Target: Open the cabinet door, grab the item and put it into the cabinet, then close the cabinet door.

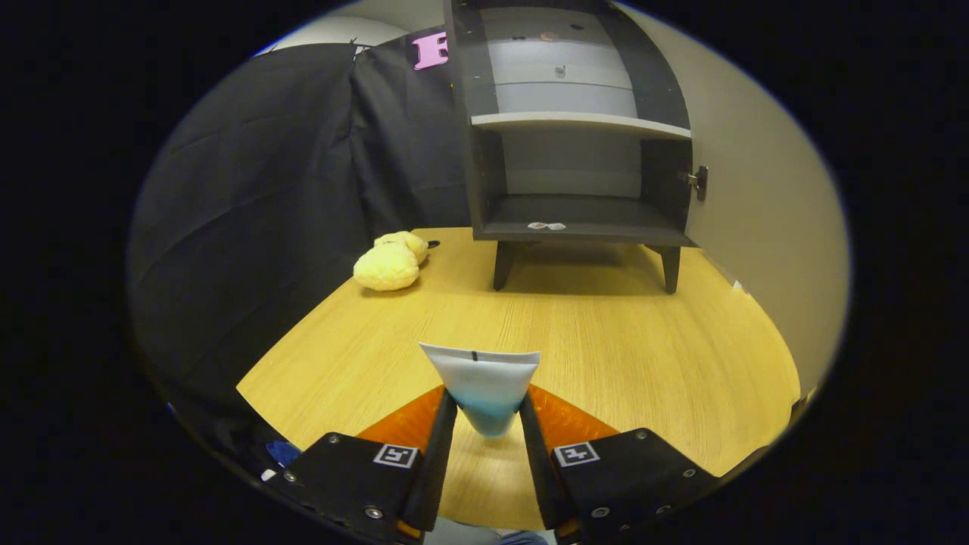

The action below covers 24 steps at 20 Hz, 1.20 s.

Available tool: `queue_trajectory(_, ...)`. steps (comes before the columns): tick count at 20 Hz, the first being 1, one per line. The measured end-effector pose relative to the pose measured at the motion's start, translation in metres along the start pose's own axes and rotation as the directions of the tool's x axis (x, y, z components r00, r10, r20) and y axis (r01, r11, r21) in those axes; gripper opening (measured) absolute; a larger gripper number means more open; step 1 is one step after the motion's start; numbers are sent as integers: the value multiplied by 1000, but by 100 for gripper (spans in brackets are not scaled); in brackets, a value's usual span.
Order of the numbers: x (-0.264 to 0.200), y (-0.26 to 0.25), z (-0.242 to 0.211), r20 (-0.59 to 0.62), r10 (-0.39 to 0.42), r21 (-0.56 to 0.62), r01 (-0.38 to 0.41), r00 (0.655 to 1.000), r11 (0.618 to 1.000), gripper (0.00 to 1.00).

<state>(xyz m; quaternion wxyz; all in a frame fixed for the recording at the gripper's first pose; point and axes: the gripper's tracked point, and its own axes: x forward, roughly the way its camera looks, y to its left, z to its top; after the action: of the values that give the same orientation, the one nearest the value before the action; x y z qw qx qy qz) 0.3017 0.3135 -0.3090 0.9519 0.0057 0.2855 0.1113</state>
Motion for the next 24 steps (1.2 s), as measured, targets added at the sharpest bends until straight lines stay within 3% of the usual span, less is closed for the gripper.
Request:
queue_trajectory(16,-33,-65,206,264,-66,59,52,962,997,51)
queue_trajectory(24,-16,-78,292,330,-72,87,46,941,995,51)
